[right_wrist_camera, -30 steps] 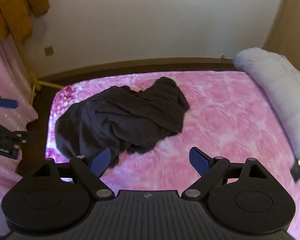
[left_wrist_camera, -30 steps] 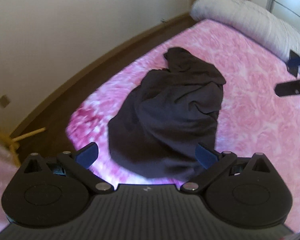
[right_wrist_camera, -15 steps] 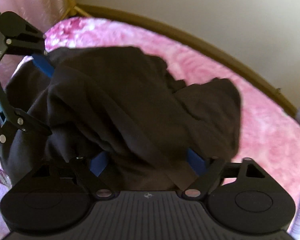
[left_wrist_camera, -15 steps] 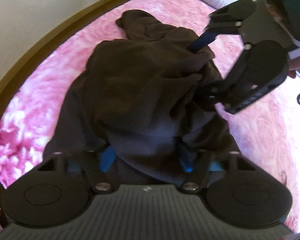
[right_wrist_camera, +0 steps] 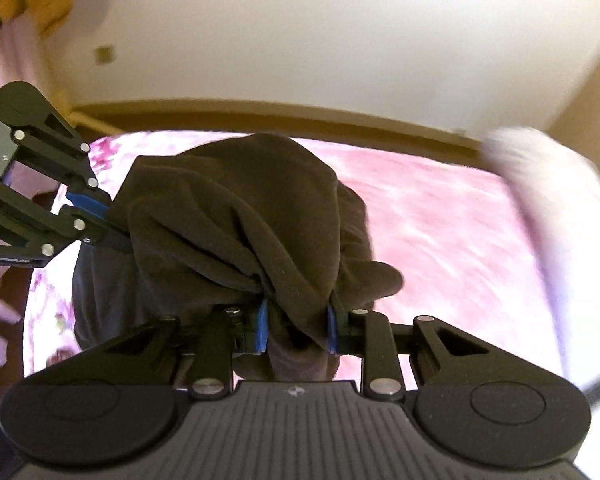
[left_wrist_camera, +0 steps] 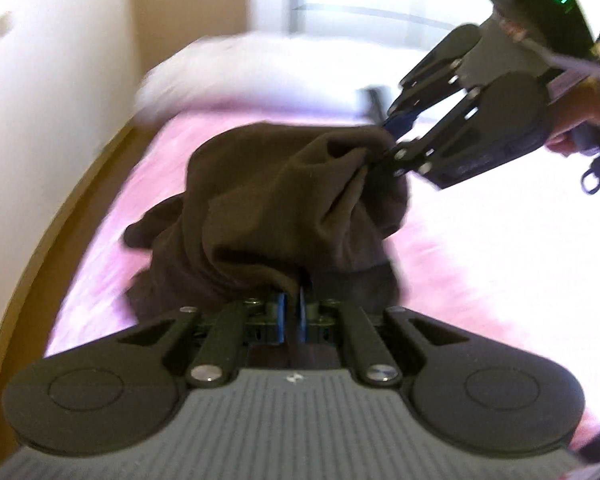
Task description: Fold clothes
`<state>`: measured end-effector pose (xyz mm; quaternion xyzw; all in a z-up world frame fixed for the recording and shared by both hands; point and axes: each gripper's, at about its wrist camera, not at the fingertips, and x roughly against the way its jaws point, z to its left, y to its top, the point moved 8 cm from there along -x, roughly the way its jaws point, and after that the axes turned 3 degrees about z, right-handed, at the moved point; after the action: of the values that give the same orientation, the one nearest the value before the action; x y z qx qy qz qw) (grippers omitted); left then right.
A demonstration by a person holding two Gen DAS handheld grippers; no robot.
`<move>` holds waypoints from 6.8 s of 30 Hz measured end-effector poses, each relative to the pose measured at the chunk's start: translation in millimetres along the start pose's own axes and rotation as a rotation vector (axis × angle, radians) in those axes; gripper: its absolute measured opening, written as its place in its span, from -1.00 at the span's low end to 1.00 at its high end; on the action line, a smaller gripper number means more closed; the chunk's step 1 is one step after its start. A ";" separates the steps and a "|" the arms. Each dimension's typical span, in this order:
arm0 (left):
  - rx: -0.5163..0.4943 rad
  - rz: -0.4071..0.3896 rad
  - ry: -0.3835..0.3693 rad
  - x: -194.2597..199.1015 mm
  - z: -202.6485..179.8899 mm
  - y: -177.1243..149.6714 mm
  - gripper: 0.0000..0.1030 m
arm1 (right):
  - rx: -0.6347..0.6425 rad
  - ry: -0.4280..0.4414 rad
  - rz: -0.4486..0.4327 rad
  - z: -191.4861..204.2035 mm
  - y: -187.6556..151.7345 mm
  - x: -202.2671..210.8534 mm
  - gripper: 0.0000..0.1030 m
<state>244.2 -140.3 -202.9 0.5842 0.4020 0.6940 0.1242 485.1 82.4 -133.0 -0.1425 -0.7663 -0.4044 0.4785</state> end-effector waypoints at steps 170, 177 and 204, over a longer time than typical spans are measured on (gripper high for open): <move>-1.023 -0.585 -0.243 47.0 -446.8 345.4 -0.97 | -1.258 -0.441 -0.323 -23.1 -427.7 224.7 -0.16; -0.857 -0.591 -0.120 71.7 -353.9 355.7 -0.97 | -1.159 -0.545 -0.208 -14.9 -418.0 269.8 -0.89; -0.379 -0.793 0.319 403.8 -363.9 277.1 -0.96 | -0.332 -1.000 -0.410 1.1 -403.8 728.9 -0.95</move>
<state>-120.6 -210.2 281.1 0.2385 0.4745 0.7352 0.4212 -125.5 -295.0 290.1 -0.2383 -0.8379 -0.4874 -0.0600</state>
